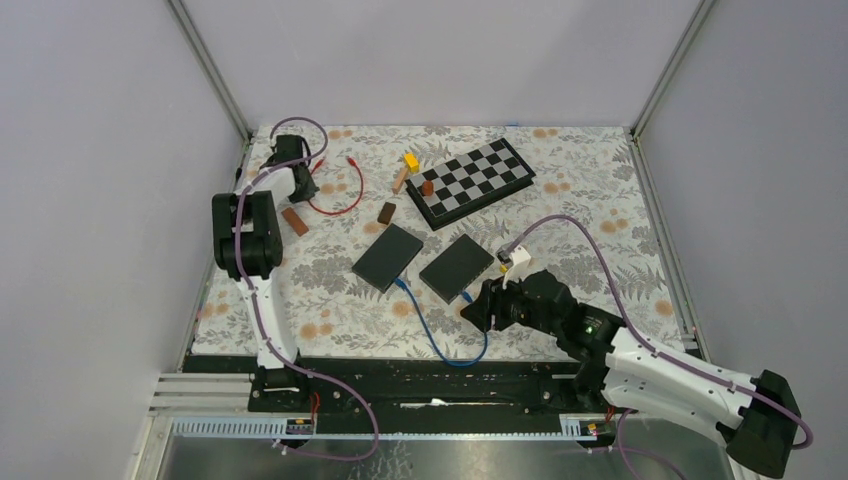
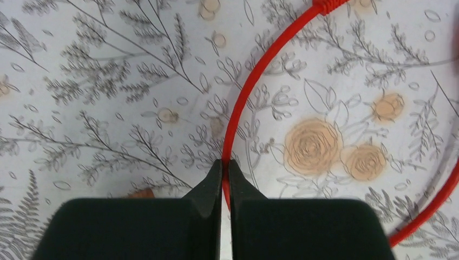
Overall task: Insert the plug into the switch port
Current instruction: Pick up the connector from the center of the board.
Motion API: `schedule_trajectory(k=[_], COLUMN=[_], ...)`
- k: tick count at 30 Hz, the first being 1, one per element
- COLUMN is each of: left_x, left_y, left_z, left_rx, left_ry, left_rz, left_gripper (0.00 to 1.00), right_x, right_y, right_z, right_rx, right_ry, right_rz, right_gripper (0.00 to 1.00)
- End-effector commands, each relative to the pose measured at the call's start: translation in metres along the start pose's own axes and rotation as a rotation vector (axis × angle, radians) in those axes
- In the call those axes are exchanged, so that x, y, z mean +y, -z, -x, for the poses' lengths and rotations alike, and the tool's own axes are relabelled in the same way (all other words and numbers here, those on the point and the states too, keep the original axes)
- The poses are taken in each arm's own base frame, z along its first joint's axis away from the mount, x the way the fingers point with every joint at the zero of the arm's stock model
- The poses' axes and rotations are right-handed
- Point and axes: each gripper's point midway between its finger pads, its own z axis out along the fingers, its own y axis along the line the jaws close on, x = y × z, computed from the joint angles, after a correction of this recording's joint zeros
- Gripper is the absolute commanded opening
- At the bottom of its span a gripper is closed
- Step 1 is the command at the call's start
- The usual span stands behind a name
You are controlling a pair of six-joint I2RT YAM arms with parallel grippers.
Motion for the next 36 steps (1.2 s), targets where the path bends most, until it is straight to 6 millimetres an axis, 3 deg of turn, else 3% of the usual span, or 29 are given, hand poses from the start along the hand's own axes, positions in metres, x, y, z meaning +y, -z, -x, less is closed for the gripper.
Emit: schedule_trajectory(k=[1, 5, 9, 14, 19, 24, 30, 33, 36], left_x=[-0.018, -0.031, -0.066, -0.093, -0.083, -0.085, -0.095, -0.098, -0.102], left_y=[0.019, 0.059, 0.123, 0.202, 0.262, 0.303, 0.331, 0.339, 0.345], left_z=[-0.038, -0.013, 0.001, -0.006, -0.018, -0.058, -0.129, -0.159, -0.184], left_rx=[0.108, 0.002, -0.1, -0.191, -0.262, -0.242, -0.18, -0.154, -0.131], left_ry=[0.01, 0.06, 0.049, 0.104, 0.236, 0.252, 0.283, 0.319, 0.349], left_rz=[-0.041, -0.071, -0.182, -0.296, -0.376, -0.486, -0.545, -0.556, -0.574], left_gripper=[0.0, 0.0, 0.0, 0.0, 0.0, 0.0, 0.0, 0.0, 0.0], right_x=[-0.002, -0.009, -0.016, -0.018, -0.019, -0.024, -0.026, -0.029, -0.037], right_y=[0.009, 0.018, 0.026, 0.033, 0.039, 0.05, 0.065, 0.059, 0.045], right_z=[0.004, 0.007, 0.006, 0.013, 0.025, 0.046, 0.077, 0.079, 0.068], right_rx=[-0.023, -0.053, -0.071, -0.128, -0.196, -0.318, -0.518, -0.535, -0.489], right_ry=[-0.027, -0.035, -0.035, -0.064, -0.126, -0.202, -0.332, -0.357, -0.381], right_rz=[-0.02, -0.054, -0.081, -0.087, -0.104, -0.128, -0.104, -0.119, -0.169], right_gripper=[0.55, 0.55, 0.55, 0.55, 0.55, 0.57, 0.58, 0.59, 0.59])
